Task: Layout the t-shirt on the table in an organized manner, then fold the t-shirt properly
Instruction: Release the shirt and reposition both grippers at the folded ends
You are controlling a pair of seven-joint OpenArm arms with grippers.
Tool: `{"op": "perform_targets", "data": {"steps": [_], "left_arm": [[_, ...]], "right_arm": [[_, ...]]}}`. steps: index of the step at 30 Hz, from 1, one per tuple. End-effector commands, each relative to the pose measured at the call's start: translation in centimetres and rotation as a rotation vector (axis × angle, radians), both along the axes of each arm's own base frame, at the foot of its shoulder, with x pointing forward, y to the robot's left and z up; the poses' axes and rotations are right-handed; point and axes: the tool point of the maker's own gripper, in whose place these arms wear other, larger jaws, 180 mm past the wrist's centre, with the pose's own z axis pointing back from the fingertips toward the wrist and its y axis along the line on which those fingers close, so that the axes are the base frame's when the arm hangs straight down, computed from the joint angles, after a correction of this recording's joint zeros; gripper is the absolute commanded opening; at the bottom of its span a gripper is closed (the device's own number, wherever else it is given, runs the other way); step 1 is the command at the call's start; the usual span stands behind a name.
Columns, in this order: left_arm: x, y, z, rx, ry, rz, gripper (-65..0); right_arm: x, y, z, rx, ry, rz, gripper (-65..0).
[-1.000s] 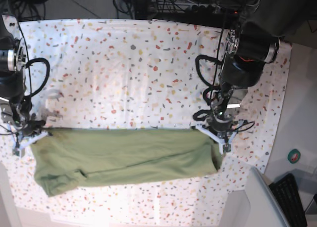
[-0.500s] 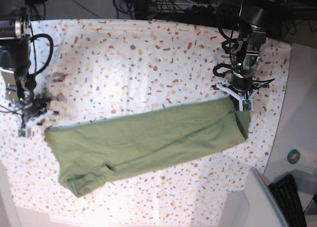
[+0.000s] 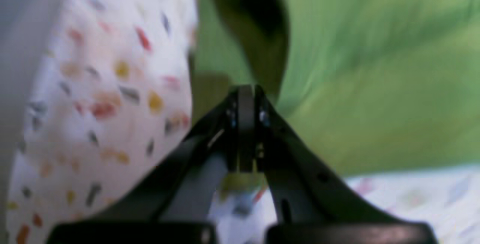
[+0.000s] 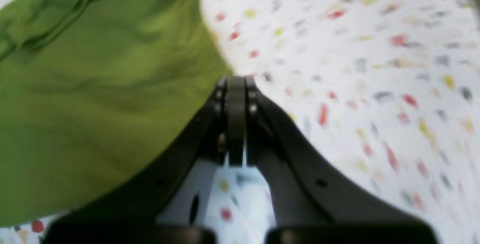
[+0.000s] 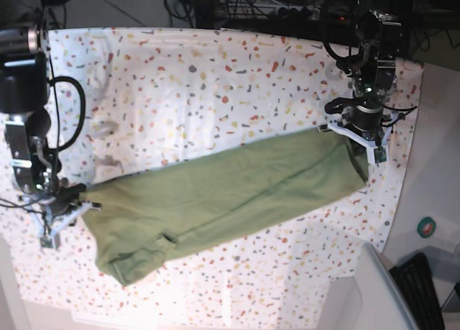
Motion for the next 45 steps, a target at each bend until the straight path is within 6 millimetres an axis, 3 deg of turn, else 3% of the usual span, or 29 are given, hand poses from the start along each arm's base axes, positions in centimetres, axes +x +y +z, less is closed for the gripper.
{"op": "perform_targets", "data": {"steps": [1,5,10,13,15,16,20,25,28,34,36,38,41,42,44,45], "left_arm": [[0.1,0.4,1.0,0.006,-0.024,0.012,-65.0],[0.3,0.5,2.0,0.002,-0.051,0.03,-65.0],[-0.1,1.6,-1.0,-0.001,0.025,0.067,-65.0],[-0.9,1.9,-2.9,-0.002,0.082,0.078,-65.0],[-1.6,2.1,-3.7,-0.003,0.109,0.083,-65.0],[-2.2,2.4,-4.3,-0.001,0.13,0.093,-65.0],[-3.5,3.2,-5.7,0.003,0.177,0.112,-65.0],[-4.2,3.1,-6.0,0.004,0.189,0.111,-65.0],[-4.0,3.0,-5.8,-0.006,0.182,0.114,-65.0],[-0.7,0.6,-1.7,-0.053,0.107,0.074,-65.0],[0.0,0.0,0.5,-0.089,0.093,0.083,-65.0],[-0.7,1.8,2.2,-0.121,0.082,0.168,-65.0],[-2.4,5.8,3.9,-0.15,0.031,0.335,-65.0],[-2.8,6.3,3.9,-0.154,0.027,0.361,-58.7],[-2.8,6.2,3.8,-0.15,0.034,0.35,-40.2],[-3.0,5.9,3.5,-0.14,0.048,0.335,-35.2]], "right_arm": [[1.2,0.2,0.3,-0.005,0.005,0.021,-65.0],[2.0,2.0,-2.1,-0.059,0.142,0.111,-65.0],[0.3,1.8,-4.4,-0.118,0.244,0.146,-65.0],[-3.3,1.1,-6.8,-0.123,0.364,0.147,-65.0],[-6.5,-0.4,-8.1,-0.147,0.411,0.156,-65.0],[-7.6,0.2,-8.5,-0.144,0.405,0.18,-65.0],[-11.4,-0.2,-8.7,-0.102,0.383,0.156,-65.0],[-14.8,0.5,-6.9,-0.062,0.376,0.142,-65.0],[-15.8,0.2,-5.2,-0.054,0.337,0.122,-65.0],[-12.0,-1.1,2.1,-0.062,0.106,0.071,-65.0],[-11.9,-1.8,4.5,-0.074,0.038,0.053,-65.0],[-12.3,-2.3,7.1,-0.072,-0.035,0.018,-65.0],[-13.3,-3.1,8.7,-0.043,-0.09,-0.066,-65.0],[-13.6,-3.5,8.6,-0.031,-0.093,-0.1,-65.0],[-14.1,-4.1,8.1,-0.015,-0.086,-0.14,-54.8],[-14.2,-3.9,7.9,-0.009,-0.083,-0.142,-51.3]]}}
